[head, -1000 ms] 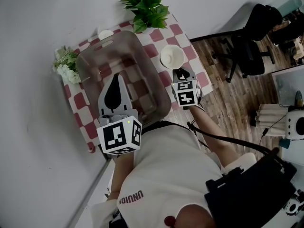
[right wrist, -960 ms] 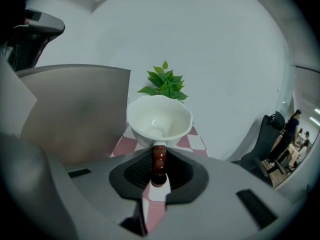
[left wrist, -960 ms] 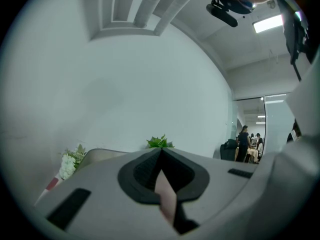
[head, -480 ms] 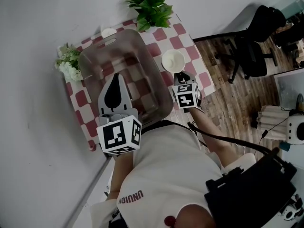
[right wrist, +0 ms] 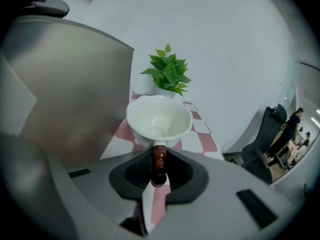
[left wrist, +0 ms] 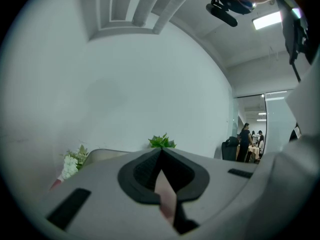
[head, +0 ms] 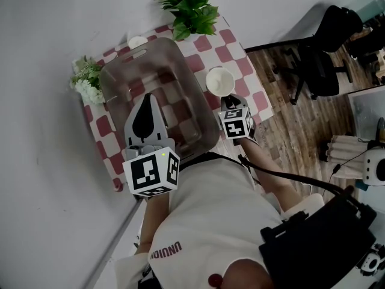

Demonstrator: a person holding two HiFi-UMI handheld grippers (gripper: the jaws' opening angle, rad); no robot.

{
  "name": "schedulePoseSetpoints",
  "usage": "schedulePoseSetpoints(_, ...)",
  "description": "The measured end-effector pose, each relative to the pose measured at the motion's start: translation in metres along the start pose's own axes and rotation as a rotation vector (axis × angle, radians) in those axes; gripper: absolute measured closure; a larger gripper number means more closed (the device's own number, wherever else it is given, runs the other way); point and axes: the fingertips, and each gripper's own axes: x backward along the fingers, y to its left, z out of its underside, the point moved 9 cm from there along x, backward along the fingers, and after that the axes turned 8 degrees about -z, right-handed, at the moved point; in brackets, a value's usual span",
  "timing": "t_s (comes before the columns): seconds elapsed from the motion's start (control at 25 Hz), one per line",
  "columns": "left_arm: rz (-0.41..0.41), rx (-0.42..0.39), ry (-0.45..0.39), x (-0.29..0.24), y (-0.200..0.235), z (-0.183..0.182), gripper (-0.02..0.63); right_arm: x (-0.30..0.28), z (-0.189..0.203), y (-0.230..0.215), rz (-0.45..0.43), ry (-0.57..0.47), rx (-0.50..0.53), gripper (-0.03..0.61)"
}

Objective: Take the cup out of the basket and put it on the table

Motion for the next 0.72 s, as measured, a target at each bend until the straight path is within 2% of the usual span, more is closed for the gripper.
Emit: schedulePoseSetpoints(0.72, 0.003, -0.005, 0.013, -0.003, -0.002, 0.005, 0.601, -0.009, 0.021, -0.003, -0.004, 0.062, -0.022, 0.515)
